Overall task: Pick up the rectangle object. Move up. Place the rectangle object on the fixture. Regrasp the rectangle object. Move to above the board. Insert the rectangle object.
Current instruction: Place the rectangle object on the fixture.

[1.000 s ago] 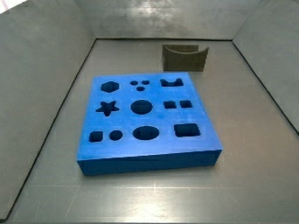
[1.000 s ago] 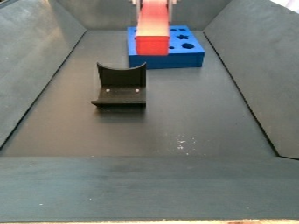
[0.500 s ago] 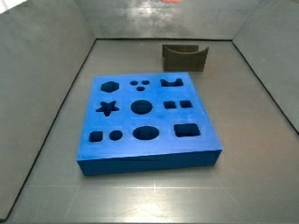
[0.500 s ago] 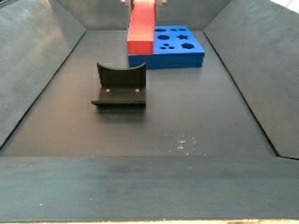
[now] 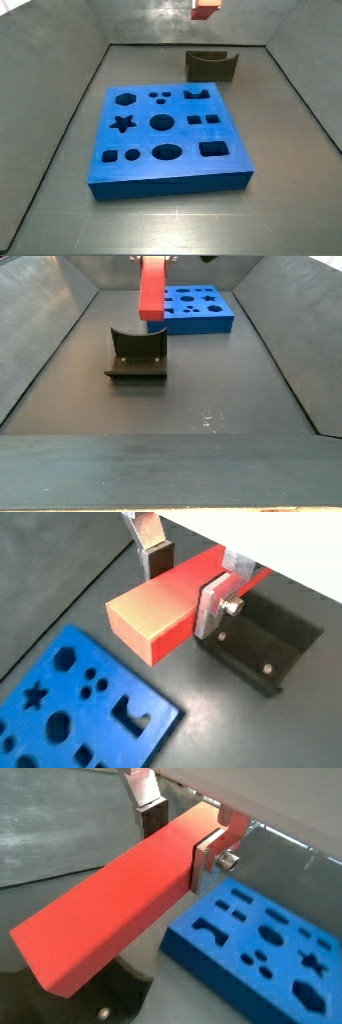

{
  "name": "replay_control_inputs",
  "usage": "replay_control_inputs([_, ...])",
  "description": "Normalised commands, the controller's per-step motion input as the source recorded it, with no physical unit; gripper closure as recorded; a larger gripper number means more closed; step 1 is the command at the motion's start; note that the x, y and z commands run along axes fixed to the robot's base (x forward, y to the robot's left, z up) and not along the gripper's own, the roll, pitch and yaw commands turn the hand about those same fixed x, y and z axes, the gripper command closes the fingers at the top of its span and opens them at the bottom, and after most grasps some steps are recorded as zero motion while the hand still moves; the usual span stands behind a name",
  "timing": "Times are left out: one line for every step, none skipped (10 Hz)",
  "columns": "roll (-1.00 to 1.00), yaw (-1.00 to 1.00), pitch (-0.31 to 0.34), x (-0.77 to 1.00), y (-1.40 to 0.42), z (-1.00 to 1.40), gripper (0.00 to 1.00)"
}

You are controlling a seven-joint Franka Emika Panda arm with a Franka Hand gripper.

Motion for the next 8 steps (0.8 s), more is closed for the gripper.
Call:
replay_control_inputs([-1.0,0.0,0.114,0.45,0.02,-0.04,1.0])
replay_control_inputs([-1.0,-0.03,0.134,0.39,0.04,-0.03,1.0])
replay_control_inputs([-1.0,-0.05,0.15,0.35,0.04,-0.03,1.0])
replay_control_inputs([-1.0,-0.07,0.168,0.3,0.05,-0.03,1.0])
replay_control_inputs([-1.0,-0.11,0.185,0.26,0.05,-0.03,1.0])
replay_control_inputs([-0.86,-0.15,0.181,0.21,0.05,-0.03,1.0])
replay_control_inputs([-0.7,-0.17,0.158,0.18,0.06,-0.03,1.0])
replay_control_inputs([-0.48,-0.19,0.124,0.14,0.06,-0.03,1.0])
